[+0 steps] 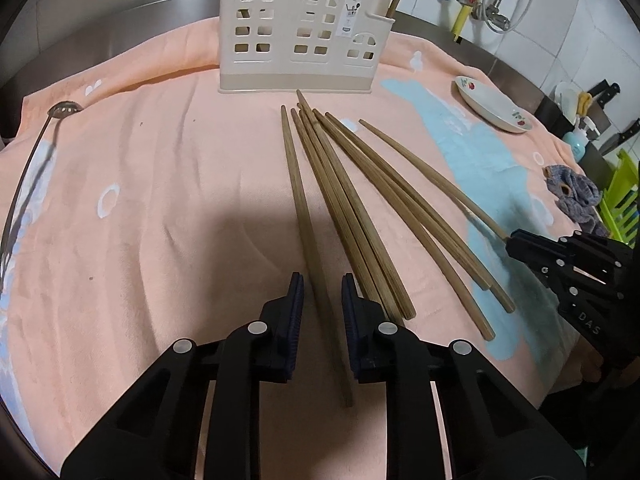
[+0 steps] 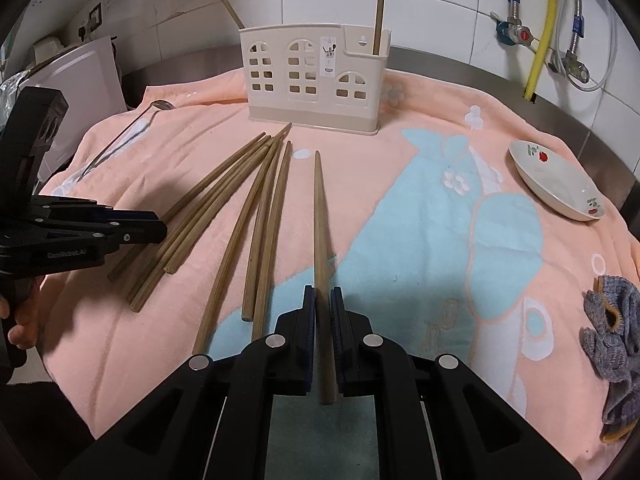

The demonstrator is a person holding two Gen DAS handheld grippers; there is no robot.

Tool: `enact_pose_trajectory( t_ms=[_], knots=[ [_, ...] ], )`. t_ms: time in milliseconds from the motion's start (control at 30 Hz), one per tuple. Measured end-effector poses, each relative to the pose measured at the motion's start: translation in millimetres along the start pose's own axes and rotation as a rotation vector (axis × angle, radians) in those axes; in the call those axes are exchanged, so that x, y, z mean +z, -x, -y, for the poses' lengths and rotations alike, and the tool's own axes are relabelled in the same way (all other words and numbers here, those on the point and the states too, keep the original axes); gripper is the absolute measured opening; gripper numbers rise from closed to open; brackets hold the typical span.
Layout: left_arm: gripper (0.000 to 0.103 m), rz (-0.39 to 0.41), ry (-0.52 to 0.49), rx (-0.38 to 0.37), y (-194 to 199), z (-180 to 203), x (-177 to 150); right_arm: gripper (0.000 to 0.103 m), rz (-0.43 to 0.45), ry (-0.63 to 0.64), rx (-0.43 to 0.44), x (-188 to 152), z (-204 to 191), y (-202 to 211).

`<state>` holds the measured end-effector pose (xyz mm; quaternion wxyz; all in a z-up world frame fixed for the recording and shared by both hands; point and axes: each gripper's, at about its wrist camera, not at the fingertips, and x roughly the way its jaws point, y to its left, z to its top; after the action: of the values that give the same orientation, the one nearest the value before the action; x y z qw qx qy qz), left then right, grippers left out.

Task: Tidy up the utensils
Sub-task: 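Lift both chopsticks upright and carry them above the white holder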

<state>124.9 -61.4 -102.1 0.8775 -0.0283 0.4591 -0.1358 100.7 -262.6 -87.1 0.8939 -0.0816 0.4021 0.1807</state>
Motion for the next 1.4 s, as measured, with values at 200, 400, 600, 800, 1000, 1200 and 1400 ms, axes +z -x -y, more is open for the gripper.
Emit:
enact_pose_trajectory(
  t_ms=[200,400,600,800,1000,1200,1400],
  knots=[
    [0.009,0.001,-0.047,0.071,-3,7,1,0.008,0.022,0.001,-0.004,3,-2,7],
    [0.007,0.005,-0.033,0.072,2,2,4,0.007,0.052,0.001,-0.005,8,-4,19],
    [0.006,0.074,-0.029,0.043,33,-7,13,0.007,0.106,-0.002,-0.001,24,-5,37],
    [0.006,0.183,-0.046,0.036,68,-12,33,0.007,0.186,0.002,0.016,55,-8,59],
    [0.006,0.260,-0.066,0.025,89,-15,55,0.007,0.242,0.025,0.035,94,-11,73],
    [0.006,0.287,-0.084,0.002,98,-17,72,0.007,0.260,0.032,0.053,135,-6,81],
    [0.006,0.313,-0.110,-0.020,108,-18,96,0.007,0.292,0.041,0.050,185,4,94]
  ],
)
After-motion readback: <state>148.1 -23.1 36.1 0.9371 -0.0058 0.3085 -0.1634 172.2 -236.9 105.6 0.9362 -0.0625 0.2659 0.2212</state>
